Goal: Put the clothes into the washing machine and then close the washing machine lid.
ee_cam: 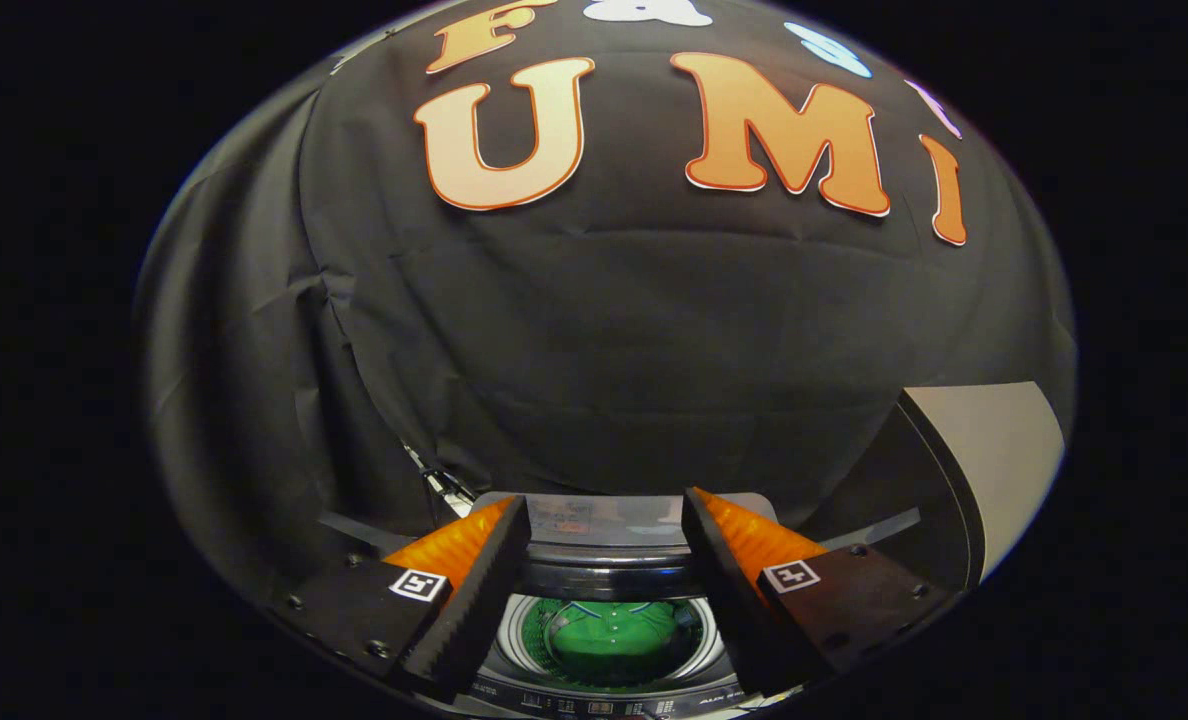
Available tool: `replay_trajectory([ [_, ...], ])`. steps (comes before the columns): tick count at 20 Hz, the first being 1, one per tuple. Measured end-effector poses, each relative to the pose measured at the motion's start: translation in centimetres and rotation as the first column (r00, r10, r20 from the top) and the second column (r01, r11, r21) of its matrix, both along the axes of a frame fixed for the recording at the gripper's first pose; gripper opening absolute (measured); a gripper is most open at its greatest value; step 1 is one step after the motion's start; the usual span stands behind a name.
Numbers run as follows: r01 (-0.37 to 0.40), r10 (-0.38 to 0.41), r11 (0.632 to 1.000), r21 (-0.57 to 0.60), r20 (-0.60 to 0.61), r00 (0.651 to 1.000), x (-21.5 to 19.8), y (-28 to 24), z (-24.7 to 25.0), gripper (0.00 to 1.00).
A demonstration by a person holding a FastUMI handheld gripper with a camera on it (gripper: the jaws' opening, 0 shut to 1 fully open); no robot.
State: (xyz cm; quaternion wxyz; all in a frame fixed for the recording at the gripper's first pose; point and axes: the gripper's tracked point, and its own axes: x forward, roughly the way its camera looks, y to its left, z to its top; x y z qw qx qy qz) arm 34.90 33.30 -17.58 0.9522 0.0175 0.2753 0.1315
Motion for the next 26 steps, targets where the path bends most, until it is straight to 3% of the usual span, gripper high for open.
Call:
replay_trajectory([
  [14,0.007,-0.008,1.0,-0.003,-0.036,0.999,-1.0,0.2,-2.6,0.99],
  [26,-0.007,0.002,1.0,-0.017,-0.324,0.946,-6.3,1.5,-18.2,0.99],
])
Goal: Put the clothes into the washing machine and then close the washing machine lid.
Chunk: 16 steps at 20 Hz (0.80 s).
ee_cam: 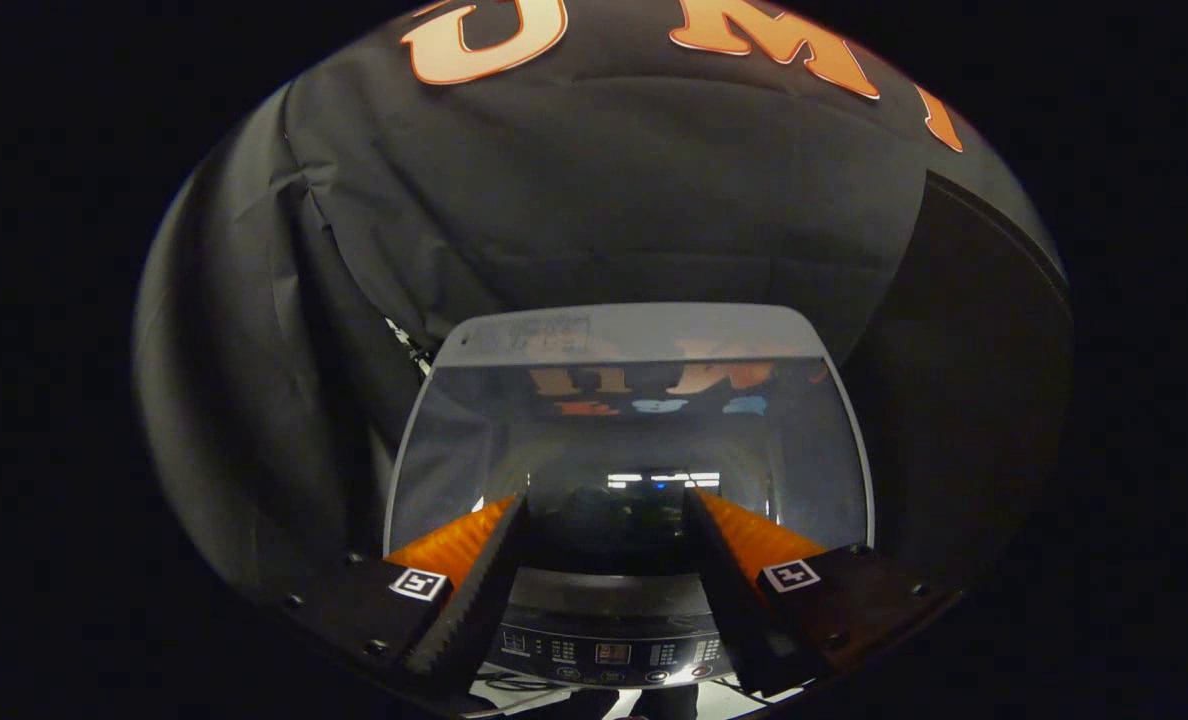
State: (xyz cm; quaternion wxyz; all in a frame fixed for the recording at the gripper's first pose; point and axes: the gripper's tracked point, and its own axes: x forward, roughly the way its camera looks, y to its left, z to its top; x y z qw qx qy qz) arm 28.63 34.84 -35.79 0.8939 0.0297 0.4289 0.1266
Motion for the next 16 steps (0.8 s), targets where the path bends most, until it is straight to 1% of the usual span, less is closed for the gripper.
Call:
replay_trajectory([
  [2,0.002,-0.002,1.0,0.019,0.002,1.0,0.0,0.1,0.6,0.99],
  [4,-0.005,0.004,1.0,0.026,0.039,0.999,1.0,-0.2,1.9,0.99],
  [6,-0.012,0.009,0.999,0.035,0.094,0.996,1.8,-0.4,3.4,0.99],
  [8,-0.017,0.009,0.999,0.045,0.175,0.985,2.5,-0.7,5.2,0.99],
  [12,0.002,-0.015,0.999,0.039,0.34,0.94,3.6,-3.4,11.2,0.99],
  [14,0.03,-0.044,0.999,0.039,0.418,0.907,4.5,-5.4,14.2,0.98],
  [16,0.061,-0.077,0.997,0.048,0.498,0.864,4.9,-7.0,17.1,0.98],
])
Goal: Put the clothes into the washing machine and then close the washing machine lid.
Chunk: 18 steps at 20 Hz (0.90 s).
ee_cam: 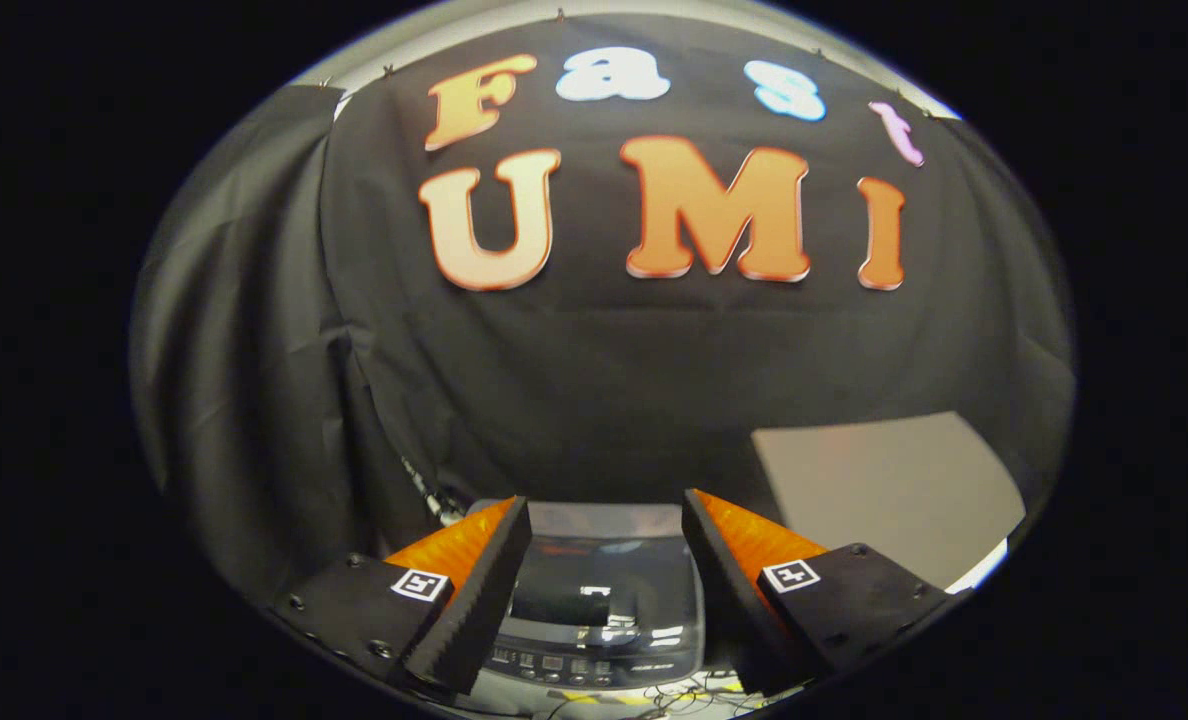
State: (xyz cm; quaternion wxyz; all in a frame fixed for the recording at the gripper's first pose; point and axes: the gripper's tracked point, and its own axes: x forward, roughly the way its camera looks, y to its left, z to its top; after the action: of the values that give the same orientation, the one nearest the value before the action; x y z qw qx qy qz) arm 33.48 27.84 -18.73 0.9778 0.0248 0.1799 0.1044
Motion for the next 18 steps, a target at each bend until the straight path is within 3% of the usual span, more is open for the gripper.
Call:
replay_trajectory([
  [5,0.099,-0.092,0.995,-0.023,0.197,0.976,0.6,-5.5,6.7,0.98],
  [9,0.15,-0.15,0.988,0.023,0.29,0.945,-0.1,-8.6,8.7,0.98],
  [18,0.165,-0.173,0.985,0.052,0.349,0.921,0.6,-10.0,10.3,0.98],
])
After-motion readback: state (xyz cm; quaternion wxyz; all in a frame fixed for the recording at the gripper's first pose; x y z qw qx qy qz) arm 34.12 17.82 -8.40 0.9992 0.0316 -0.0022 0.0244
